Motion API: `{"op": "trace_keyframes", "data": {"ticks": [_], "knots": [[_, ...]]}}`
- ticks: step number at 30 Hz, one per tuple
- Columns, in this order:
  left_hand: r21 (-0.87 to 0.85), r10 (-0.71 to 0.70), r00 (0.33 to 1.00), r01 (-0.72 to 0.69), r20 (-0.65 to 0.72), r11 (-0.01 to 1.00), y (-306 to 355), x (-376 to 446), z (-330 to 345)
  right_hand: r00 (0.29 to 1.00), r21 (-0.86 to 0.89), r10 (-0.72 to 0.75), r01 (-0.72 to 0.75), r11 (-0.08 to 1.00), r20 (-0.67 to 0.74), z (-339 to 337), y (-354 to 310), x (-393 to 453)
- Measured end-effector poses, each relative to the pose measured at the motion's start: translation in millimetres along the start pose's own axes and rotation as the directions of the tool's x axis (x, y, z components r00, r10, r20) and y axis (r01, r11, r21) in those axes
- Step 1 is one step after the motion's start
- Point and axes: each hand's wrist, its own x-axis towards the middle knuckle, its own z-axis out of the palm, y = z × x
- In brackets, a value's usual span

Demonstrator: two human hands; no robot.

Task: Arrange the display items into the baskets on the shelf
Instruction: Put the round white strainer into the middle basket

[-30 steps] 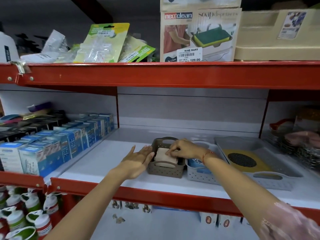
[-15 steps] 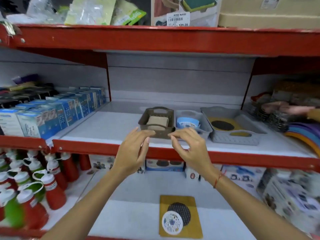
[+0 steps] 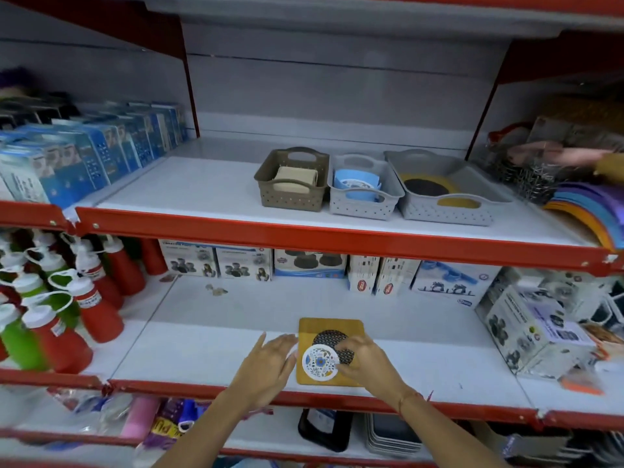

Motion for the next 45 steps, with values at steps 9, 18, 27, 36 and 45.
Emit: {"op": "trace_keyframes", "data": {"ticks": [9,18,27,36,45], "knots": [[0.162,-0.069,0.928,0.010,0.366,0.987,-11,28,32,0.976,-0.024,0.078,-0.075,0.997,0.205,30,-1,30],[0.179,-0.029,0.934,-0.038,0.356,0.983,-26,36,59,0.978,-0.008,0.039,-0.038,0.999,0.205,43,7,41],[0.082,-0.013,0.986,-0.001,0.167,0.997,-12,29,22,0.996,0.062,0.090,-0.090,0.994,0.009,11,-5,22],[0.100,0.065,0.997,-0.061,-0.045,0.993,25,3,-46,0.990,0.088,-0.011,0.024,0.996,-0.141,-55,-37,-17],[0.083,0.205,0.920,-0.188,-0.333,0.979,61,3,-135,0.912,0.052,-0.193,0.227,0.973,-0.363,-153,-91,-37]]}}
